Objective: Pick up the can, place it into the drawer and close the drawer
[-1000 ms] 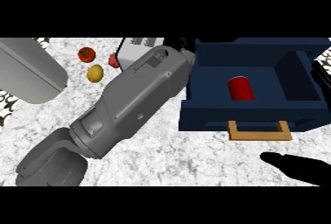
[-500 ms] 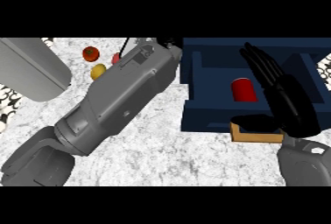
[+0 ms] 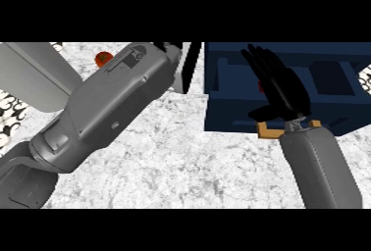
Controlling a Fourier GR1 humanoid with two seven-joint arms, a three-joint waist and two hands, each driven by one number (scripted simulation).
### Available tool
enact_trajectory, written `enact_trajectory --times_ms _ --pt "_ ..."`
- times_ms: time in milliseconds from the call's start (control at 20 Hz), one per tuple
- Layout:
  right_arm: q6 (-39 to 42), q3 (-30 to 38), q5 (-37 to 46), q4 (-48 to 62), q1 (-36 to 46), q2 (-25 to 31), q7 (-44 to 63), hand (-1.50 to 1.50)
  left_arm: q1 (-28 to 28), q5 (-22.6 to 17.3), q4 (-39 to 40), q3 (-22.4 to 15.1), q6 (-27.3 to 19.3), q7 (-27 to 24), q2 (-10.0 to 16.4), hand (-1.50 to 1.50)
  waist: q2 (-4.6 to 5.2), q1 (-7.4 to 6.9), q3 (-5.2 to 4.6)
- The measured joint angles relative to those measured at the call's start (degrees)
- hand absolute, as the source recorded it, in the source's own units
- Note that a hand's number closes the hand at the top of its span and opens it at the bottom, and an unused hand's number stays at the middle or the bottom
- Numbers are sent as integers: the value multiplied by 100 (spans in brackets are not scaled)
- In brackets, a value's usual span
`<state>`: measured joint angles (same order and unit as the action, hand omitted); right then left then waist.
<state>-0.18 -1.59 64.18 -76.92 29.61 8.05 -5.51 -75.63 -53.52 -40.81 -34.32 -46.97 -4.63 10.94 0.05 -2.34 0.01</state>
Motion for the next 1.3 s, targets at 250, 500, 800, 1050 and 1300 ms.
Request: enact_trajectory --times_ms 250,500,800,1050,1300 --pt "-825 124 378 1404 539 -85 -77 -150 271 136 -506 7 -9 262 395 -150 5 -28 -6" --pt "-1566 269 698 2472 1090 -46 -151 -150 560 280 -970 31 -50 473 703 -150 -37 -32 -55" --pt "-2390 511 911 3599 1689 17 -250 -150 782 425 -1384 57 -107 674 916 -150 -41 -71 -85" --pt "-3020 740 996 4364 2089 80 -281 -150 841 470 -1648 148 -64 869 1125 -150 -18 -128 -84" --pt "-3424 969 1025 5110 2569 172 -228 -150 958 563 -1928 169 -95 993 1245 -150 58 -187 -39"
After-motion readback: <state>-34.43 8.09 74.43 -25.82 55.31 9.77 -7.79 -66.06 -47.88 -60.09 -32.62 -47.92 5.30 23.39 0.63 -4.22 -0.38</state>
